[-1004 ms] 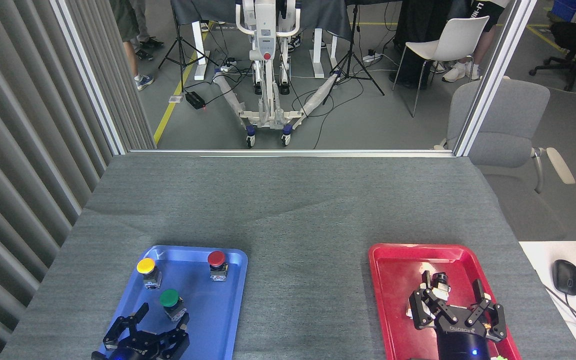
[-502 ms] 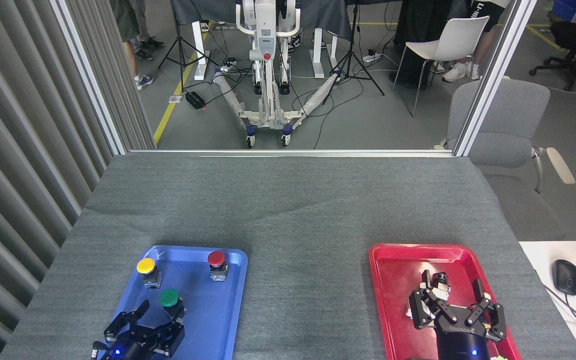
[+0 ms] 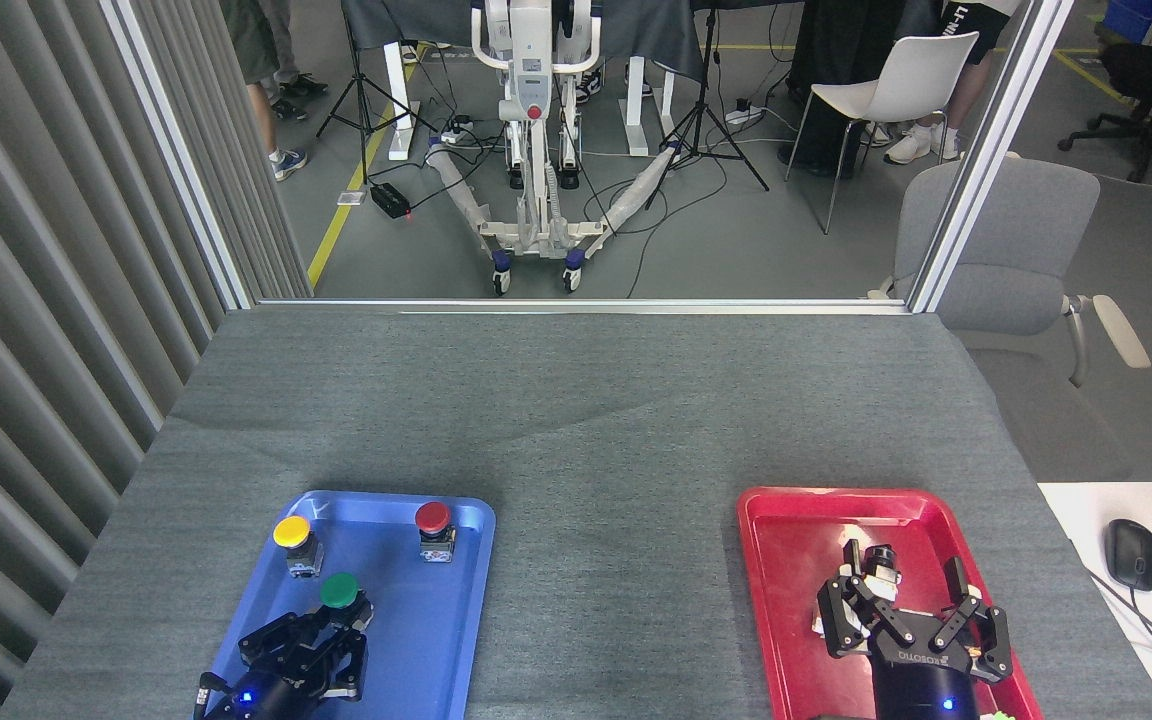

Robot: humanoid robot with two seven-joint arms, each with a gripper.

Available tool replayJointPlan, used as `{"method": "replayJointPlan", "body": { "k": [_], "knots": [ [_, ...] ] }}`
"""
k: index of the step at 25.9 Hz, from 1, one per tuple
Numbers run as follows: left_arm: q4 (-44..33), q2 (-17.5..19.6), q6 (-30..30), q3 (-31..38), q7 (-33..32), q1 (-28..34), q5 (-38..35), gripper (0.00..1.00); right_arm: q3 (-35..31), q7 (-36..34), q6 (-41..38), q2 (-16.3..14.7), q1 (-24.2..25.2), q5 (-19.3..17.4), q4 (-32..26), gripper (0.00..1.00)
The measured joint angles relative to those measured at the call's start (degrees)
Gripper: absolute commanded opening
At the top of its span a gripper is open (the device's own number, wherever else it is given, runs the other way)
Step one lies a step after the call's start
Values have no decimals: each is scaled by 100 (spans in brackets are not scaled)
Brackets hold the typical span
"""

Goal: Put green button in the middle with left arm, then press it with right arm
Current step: 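Carry the green button toward the table middle and set it down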

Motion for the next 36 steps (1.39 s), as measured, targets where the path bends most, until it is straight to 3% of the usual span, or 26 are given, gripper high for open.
{"method": "replayJointPlan", "body": {
  "k": [6,11,16,20,30,33,34,35,36],
  "knots": [
    [-527,53,-490,-56,173,-23,-9,0,0,-8,0,3,-1,7,0,100],
    [-591,-260,-433,-925,181,-511,-108,0,0,-20,-4,2,-1,5,0,100],
    [-149,-945,16,-1737,138,-995,-611,0,0,-5,-10,2,-1,0,0,100],
    [578,-1541,187,-1942,170,-1184,-985,0,0,0,-12,0,-1,0,0,100],
    [1231,-1822,728,-2397,360,-1291,-1199,2,0,3,-13,10,-1,0,7,100],
    [1336,-1828,793,-2487,382,-1310,-1175,10,5,7,-13,16,2,3,13,100],
    [1372,-1829,800,-2509,410,-1313,-1169,17,7,9,-14,17,1,5,15,100],
    [1408,-1830,799,-2535,445,-1313,-1165,28,7,9,-12,19,1,6,23,100],
    [1435,-1830,799,-2558,488,-1314,-1162,46,8,12,-10,20,1,8,32,100]
  ]
}}
